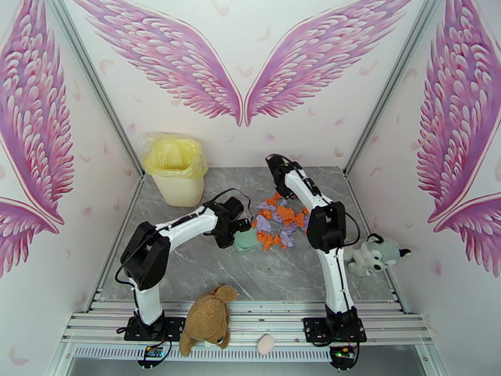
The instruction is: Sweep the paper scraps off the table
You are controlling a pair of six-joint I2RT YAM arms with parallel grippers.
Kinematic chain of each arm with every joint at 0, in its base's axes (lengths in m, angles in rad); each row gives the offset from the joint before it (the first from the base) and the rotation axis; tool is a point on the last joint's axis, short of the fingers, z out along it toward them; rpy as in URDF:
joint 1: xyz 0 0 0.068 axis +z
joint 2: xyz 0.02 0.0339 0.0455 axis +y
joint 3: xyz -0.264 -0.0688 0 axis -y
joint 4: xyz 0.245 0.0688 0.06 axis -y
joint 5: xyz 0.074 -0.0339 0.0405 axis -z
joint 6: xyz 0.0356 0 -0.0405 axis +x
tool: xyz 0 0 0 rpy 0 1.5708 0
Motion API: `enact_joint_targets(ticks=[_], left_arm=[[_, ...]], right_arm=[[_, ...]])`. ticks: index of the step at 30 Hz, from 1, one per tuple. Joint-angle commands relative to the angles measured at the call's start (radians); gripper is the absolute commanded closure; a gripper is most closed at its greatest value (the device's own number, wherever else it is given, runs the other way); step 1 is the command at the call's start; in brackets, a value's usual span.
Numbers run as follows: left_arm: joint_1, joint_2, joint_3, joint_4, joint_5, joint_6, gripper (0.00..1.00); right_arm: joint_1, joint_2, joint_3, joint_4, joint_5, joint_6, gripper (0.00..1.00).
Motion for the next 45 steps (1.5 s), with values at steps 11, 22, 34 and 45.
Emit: enact_joint_targets(ticks=[11, 22, 34, 45], left_arm=[[-0.015, 0.057, 0.031, 0.011, 0.02, -0.004, 1.0], [-0.022, 0.094, 0.059, 0.041, 0.03, -0.014, 1.0], [-0.028, 0.127, 0.087, 0.051, 0.044, -0.02, 1.0], [-0.026, 0.104, 0.059, 0.069, 0.055, -0.021, 1.0]], right_arm=[[0.084, -0.187, -0.352, 0.048, -0.054, 0.042, 1.0], [0.192, -0.307, -0.488, 0.011, -0.201, 0.101, 0.99], [0.282, -0.421, -0.491, -0.05, -0.43, 0.209, 0.99], [0.271, -0.533, -0.425, -0.133, -0.458, 0.258, 0.99]])
